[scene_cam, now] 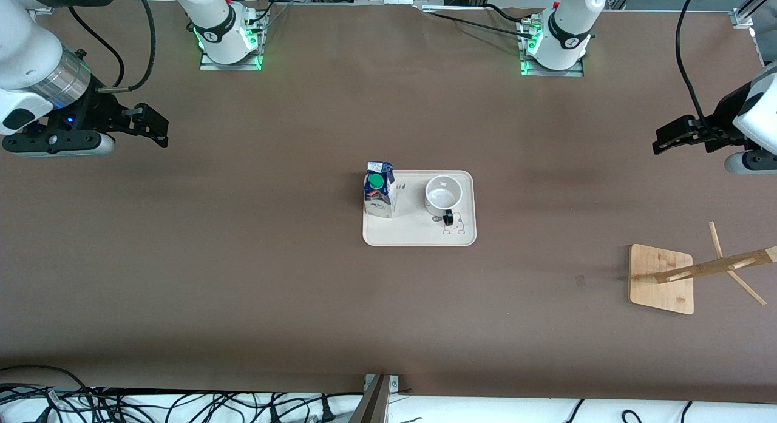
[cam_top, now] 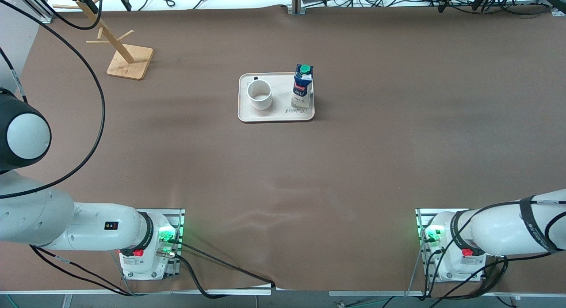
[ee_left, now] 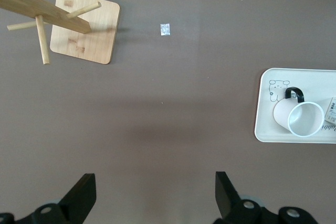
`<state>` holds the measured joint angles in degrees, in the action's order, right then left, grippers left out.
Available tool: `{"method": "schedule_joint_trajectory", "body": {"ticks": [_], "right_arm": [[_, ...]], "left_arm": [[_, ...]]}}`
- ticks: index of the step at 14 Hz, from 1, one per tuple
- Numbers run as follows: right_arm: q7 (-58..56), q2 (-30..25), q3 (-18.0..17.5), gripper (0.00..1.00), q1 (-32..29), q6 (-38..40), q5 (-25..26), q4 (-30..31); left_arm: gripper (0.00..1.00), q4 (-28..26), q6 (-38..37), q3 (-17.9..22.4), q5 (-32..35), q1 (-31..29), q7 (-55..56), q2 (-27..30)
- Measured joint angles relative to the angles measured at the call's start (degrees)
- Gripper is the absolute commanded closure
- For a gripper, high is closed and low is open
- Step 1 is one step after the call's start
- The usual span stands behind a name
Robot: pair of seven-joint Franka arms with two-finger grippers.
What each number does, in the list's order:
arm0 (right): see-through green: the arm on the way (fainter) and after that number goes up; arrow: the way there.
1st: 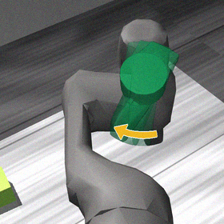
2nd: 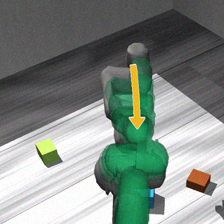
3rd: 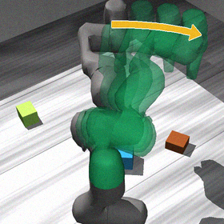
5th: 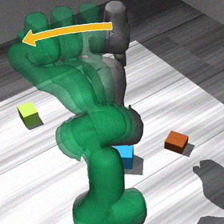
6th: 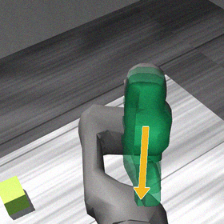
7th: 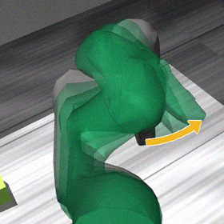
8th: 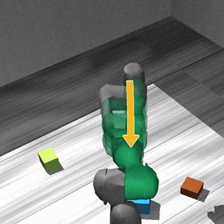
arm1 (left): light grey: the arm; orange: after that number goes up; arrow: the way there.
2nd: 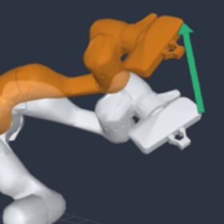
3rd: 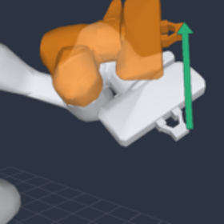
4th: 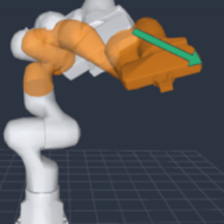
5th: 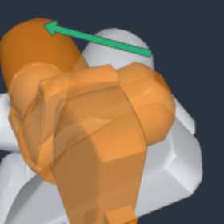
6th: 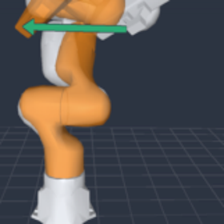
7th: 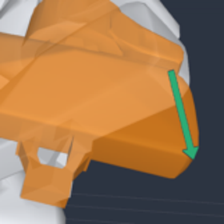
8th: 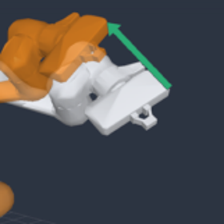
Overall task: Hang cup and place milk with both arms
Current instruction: 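Move the right gripper down toward the blue milk carton on the tray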
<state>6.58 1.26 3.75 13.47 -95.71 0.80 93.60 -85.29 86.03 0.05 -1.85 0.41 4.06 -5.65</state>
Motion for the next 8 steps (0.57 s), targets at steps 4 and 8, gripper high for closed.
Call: {"method": "schedule_joint_trajectory", "body": {"ticks": [4, 8], "right_arm": [[0.23, 0.00, 0.03, 0.00, -0.05, -0.49, -0.03, 0.00], [-0.42, 2.80, -0.39, 0.00, 0.57, -0.46, -0.53, 0.21]], "left_arm": [[0.00, 0.00, -0.17, 0.04, 0.00, -0.01, 0.00, 0.00], [0.00, 0.02, -0.20, -0.24, 0.00, 0.03, 0.00, 0.00]]}}
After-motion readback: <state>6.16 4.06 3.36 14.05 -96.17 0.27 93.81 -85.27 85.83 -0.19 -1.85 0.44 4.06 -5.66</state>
